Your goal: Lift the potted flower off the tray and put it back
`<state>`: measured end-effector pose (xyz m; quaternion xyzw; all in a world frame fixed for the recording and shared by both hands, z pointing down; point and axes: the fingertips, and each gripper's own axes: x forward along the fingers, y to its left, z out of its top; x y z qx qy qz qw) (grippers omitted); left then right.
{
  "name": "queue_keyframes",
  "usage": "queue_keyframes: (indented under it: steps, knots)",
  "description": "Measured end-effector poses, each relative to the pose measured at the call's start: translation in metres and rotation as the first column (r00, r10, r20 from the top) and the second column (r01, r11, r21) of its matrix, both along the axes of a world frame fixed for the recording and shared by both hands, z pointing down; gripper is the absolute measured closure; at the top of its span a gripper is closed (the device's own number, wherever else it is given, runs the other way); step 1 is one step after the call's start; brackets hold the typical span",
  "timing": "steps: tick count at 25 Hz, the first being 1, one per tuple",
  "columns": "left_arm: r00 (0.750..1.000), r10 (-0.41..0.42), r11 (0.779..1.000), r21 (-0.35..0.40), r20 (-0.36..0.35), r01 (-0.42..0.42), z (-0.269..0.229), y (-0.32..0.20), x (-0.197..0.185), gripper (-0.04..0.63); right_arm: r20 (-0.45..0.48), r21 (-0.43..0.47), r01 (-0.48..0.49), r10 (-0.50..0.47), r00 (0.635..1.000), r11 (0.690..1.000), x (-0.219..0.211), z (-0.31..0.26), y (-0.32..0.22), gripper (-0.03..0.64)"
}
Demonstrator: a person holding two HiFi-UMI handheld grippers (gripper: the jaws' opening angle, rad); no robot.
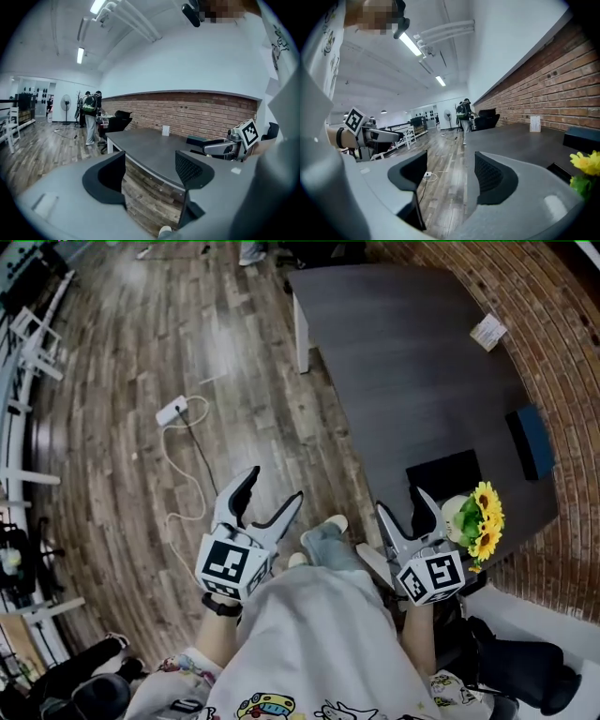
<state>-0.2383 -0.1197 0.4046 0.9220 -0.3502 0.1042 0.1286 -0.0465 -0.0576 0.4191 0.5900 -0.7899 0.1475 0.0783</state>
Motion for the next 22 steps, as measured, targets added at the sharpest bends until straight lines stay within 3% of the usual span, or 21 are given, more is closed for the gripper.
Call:
queue_keyframes:
  steps: [6, 12, 14, 18, 22]
  knots:
    - [0.986, 0.166, 0.985, 0.051, -0.011, -0.165, -0.024, -0.045, 0.078, 0.249, -0.007, 0.042, -0.126, 0.126, 0.992, 0.991, 0.055, -0.021, -0.015, 0.271]
    - [0.943, 0.331, 0.941, 0.079, -0.013, -0.329, -0.037, -0.066, 0.150, 0.238, -0.021, 0.081, -0.261, 0.263, 0.964, 0.962, 0.102, -0.036, -0.017, 0.256]
    - [0.910, 0.414, 0.907, 0.085, -0.012, -0.411, -0.039, -0.064, 0.177, 0.232, -0.020, 0.082, -0.341, 0.343, 0.939, 0.937, 0.120, -0.036, -0.004, 0.253]
    - [0.823, 0.567, 0.821, 0.088, -0.016, -0.564, -0.043, -0.046, 0.226, 0.227, -0.018, 0.092, -0.506, 0.509, 0.860, 0.858, 0.152, -0.042, 0.031, 0.252]
    - [0.719, 0.694, 0.717, 0.087, -0.012, -0.691, -0.046, -0.028, 0.266, 0.227, -0.006, 0.098, -0.642, 0.645, 0.764, 0.761, 0.174, -0.045, 0.066, 0.251]
